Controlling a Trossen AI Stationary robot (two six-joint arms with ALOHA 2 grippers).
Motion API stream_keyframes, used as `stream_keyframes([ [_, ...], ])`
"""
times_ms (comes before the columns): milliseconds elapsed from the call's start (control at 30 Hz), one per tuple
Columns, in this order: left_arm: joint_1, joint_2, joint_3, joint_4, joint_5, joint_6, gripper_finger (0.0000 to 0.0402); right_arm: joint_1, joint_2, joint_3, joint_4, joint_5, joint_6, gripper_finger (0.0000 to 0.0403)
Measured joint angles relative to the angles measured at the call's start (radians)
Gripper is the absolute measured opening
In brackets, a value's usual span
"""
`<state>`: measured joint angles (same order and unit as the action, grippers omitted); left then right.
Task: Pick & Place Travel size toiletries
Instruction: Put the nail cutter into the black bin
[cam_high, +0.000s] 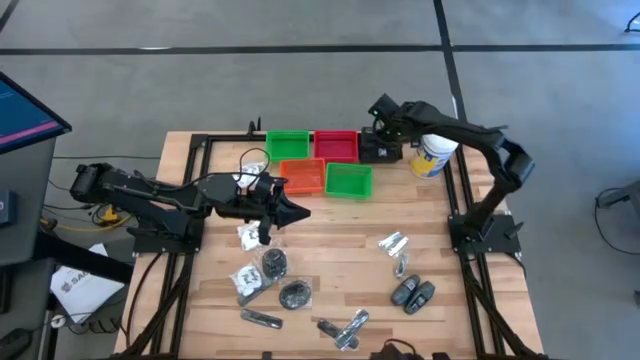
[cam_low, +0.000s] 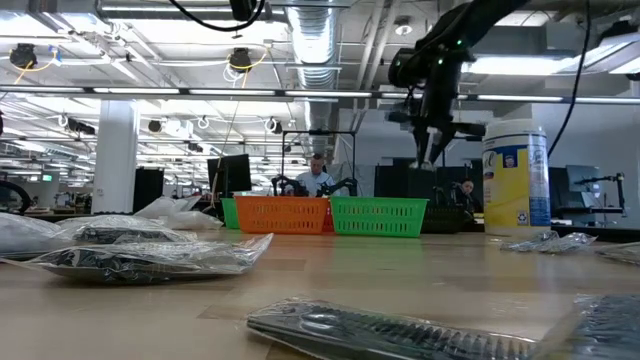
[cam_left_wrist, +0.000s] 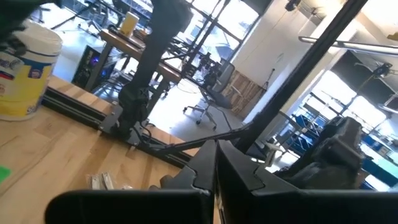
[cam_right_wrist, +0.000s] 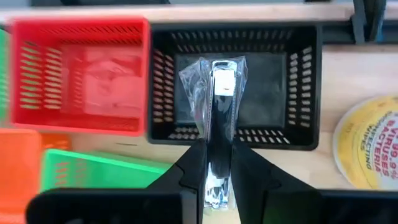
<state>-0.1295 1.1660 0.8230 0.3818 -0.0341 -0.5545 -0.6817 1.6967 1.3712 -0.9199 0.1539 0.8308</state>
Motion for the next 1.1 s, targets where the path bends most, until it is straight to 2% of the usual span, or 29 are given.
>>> stream_keyframes([
  [233, 0.0, 0.0, 0.0, 0.0, 0.013, 0.0, 0.0007, -0.02, 0.062, -0.001, -0.021, 0.015, -0.012, 0.005],
  [467, 0.0, 0.0, 0.0, -0.006, 0.013, 0.0, 0.0007, -0.042, 0.06, -0.001, -0.041, 0.105, 0.008, 0.0051],
  [800, 0.027, 0.0, 0.0, -0.009, 0.034, 0.0, 0.0007, -0.056, 0.06, -0.001, -0.022, 0.117, -0.013, 0.0051],
  [900, 0.037, 0.0, 0.0, -0.009, 0.039, 0.0, 0.0007, -0.053, 0.06, -0.001, -0.002, 0.117, -0.054, 0.0051],
  [1100, 0.047, 0.0, 0.0, -0.009, 0.043, 0.0, 0.0007, -0.057, 0.06, -0.001, 0.035, 0.105, -0.256, 0.0051],
])
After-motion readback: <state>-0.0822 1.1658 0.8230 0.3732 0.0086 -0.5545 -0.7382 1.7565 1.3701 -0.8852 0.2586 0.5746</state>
